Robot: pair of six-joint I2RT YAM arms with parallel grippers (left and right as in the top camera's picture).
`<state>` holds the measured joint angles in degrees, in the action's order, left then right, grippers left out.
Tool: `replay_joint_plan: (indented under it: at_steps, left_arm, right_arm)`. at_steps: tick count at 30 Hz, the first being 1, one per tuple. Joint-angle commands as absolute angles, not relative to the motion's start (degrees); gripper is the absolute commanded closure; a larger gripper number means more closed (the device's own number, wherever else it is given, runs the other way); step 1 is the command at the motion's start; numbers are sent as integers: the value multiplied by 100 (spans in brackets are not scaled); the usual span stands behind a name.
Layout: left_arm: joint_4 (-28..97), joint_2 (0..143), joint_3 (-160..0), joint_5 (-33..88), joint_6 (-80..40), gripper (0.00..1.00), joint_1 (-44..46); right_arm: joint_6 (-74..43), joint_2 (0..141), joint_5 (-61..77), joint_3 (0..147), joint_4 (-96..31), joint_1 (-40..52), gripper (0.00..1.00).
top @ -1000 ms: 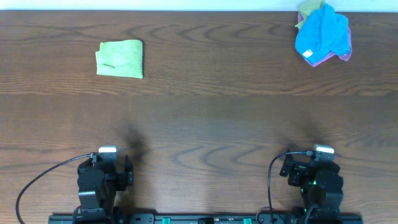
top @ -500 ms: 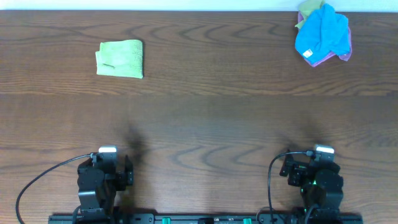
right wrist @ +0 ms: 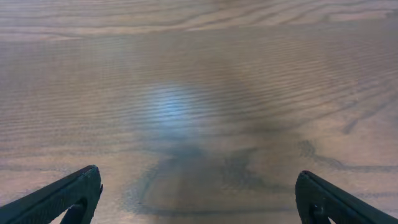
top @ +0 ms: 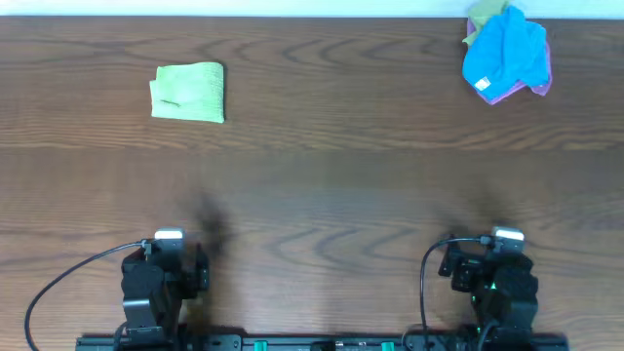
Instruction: Fold the cloth
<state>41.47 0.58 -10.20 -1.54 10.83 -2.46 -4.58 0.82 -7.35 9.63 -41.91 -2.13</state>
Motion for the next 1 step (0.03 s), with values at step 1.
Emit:
replay_joint_plan:
  at_steps: [1]
  left_arm:
    - [4191, 21, -917, -187, 1179, 5, -211]
  right_arm:
    - [-554, 32, -792, 937, -4206, -259, 1]
